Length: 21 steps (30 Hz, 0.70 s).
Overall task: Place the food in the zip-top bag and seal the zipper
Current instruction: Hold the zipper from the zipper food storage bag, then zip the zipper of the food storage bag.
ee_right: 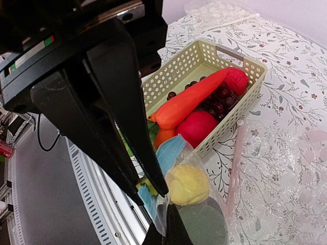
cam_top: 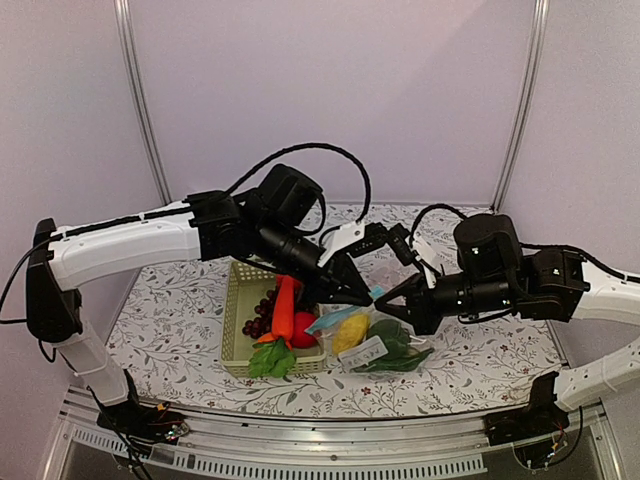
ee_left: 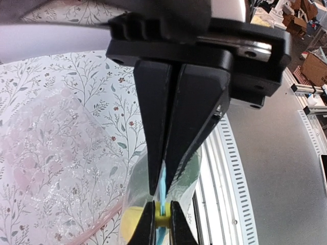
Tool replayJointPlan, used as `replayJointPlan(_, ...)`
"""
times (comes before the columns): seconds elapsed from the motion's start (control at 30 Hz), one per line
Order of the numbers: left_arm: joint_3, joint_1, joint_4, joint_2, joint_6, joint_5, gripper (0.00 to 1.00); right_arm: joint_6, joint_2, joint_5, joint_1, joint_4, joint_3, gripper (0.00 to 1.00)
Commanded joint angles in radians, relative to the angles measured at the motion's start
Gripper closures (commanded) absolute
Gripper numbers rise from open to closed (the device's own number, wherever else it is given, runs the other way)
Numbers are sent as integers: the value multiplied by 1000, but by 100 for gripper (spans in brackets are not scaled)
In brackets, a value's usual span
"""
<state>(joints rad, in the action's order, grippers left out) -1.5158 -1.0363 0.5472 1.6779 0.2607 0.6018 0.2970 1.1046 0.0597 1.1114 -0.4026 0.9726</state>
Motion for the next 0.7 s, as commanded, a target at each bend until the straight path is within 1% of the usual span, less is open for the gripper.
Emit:
replayJointPlan(0.0,29,11,38,-23,6,-14,100,14,-40,-33,-9,47,-3,100)
replayJointPlan(0.2,39,17,40,-26,5,-14,100,25,-46,-54,-15,40,-8,100)
replayJointPlan(0.23,40,18,40,-28,5,-14,100,25,-47,-88,-16,37,-8,100)
replayJointPlan(0.3,44,20,40,-29,5,-15,100,27,-50,-110,-20,30,-8,100)
replayJointPlan(0.67,63,36,45,-39,3,-20,100,30,-78,-195,-74,-40,5,100)
